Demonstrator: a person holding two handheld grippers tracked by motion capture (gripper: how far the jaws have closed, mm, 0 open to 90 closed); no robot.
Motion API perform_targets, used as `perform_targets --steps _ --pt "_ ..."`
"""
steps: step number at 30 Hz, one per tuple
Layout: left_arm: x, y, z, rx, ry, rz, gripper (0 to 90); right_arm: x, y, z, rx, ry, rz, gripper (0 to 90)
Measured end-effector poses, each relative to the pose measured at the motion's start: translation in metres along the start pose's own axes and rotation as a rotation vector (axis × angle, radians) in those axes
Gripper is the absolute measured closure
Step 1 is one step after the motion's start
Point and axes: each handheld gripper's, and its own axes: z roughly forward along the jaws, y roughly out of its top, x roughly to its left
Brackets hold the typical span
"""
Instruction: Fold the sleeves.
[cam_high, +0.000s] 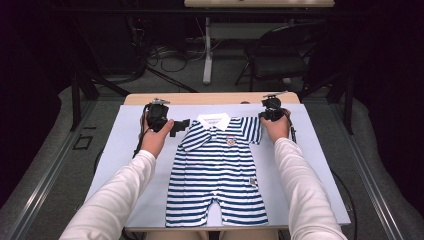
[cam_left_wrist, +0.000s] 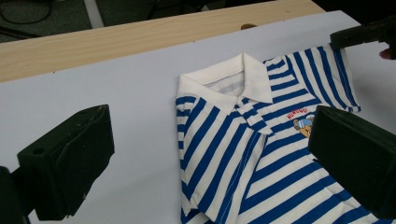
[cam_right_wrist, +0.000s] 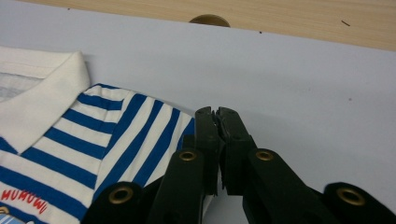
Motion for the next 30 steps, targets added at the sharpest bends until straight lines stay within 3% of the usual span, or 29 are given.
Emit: perform_targets --steps 9,22,30 --pt "-0.004 0.000 0.002 -0.006 -0.012 0.014 0.6 0.016 0.005 -0.018 -0.026 0.029 -0.056 87.9" --pt "-0.001 0.000 0.005 -0.012 -0.007 -0.013 0.6 0.035 0.006 -0.035 -0.046 0.086 -0.115 88.0" --pt "0.000 0.000 0.006 -0.010 -0.001 -0.008 0.6 0.047 0.006 -0.042 -0.057 0.119 -0.155 88.0"
